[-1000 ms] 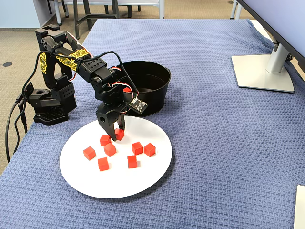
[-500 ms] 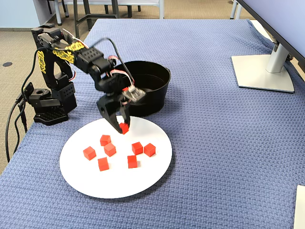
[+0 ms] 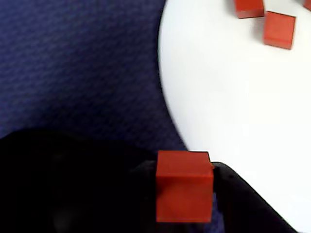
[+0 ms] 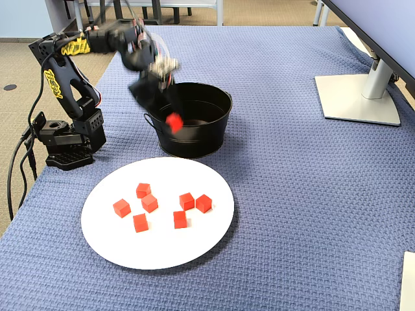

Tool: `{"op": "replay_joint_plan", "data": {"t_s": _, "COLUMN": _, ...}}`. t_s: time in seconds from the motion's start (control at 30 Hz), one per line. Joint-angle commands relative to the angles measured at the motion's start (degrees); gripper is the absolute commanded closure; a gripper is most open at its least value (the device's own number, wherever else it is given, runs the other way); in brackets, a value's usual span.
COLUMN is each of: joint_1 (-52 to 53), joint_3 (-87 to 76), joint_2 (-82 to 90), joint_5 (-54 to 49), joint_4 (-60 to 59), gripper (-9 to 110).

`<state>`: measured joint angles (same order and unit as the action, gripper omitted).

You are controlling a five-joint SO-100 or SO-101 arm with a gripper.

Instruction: Pick up the red cubes from the white plate and place them in the black recipient

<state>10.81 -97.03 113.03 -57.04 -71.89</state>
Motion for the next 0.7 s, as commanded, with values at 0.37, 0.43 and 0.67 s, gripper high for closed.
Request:
{"op": "replay_joint_plan", "data": {"t_s": 0.37, "joint_1": -25.05, "joint_3": -5.71, "joint_2": 4.39, "joint_5": 15.29, "joint_4": 8.70, "gripper": 101}}
{"op": "replay_joint_plan", "data": {"t_s": 0.43, "joint_1": -22.76, "joint_3": -6.68, "joint_2": 3.69, "joint_5": 16.35, "joint_4": 13.62, "gripper": 95}}
{"op": "replay_joint_plan", "data": {"t_s": 0.67, "joint_1": -15.73, "joint_3": -0.53, "joint_2": 1.23, "joint_5": 7.91, "joint_4": 0.00, "gripper": 73}}
